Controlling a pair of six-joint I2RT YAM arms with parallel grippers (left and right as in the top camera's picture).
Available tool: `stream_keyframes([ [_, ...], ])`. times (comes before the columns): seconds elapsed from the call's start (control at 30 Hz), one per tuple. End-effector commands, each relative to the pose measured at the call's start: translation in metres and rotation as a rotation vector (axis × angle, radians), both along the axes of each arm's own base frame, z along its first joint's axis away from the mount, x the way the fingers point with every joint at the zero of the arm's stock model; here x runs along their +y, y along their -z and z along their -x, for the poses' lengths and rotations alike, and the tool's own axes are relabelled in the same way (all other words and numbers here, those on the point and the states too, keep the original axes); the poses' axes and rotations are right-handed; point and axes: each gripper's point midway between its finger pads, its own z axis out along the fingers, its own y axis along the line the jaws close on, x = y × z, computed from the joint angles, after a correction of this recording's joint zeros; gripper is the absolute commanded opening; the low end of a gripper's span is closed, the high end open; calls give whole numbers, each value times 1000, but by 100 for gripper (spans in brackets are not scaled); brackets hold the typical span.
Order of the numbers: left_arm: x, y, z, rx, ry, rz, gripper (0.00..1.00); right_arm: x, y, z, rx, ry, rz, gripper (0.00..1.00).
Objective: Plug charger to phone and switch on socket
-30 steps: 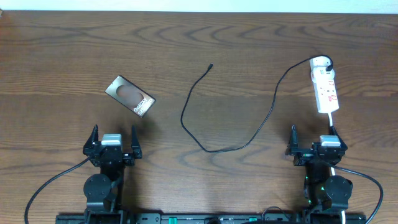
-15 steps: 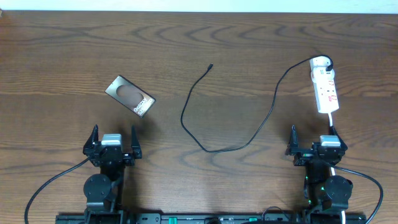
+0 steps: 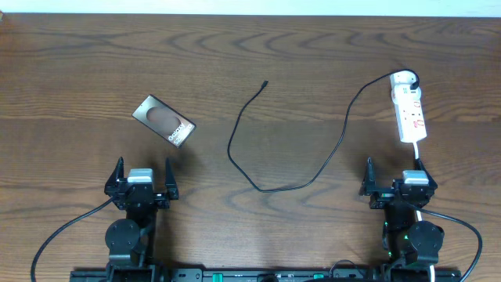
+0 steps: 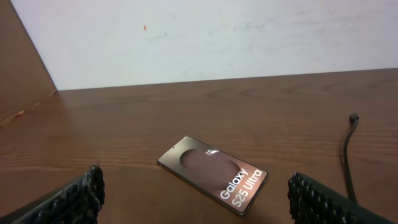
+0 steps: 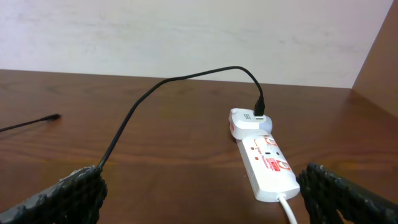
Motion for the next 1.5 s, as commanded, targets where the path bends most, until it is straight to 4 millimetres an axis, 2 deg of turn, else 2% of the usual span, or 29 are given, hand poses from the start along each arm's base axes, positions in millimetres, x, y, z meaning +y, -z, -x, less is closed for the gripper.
stream_keyframes([
  [0.0,1,16,1,53,-7,-12,93,1,1,0,5,-1,9,99],
  [0.63,1,16,1,53,-5,-1,93,1,1,0,5,-1,9,99],
  [0.8,-10,16,1,49,25,246,93,1,1,0,5,-1,9,99],
  [0.97,-32,11,3,74,126,461,94,1,1,0,5,-1,9,99],
  [1.23,-30,-17,-1,207,72,500,93,1,1,0,5,-1,9,99],
  [1.47,-16,-45,-28,433,-72,476,94,1,1,0,5,-1,9,99],
])
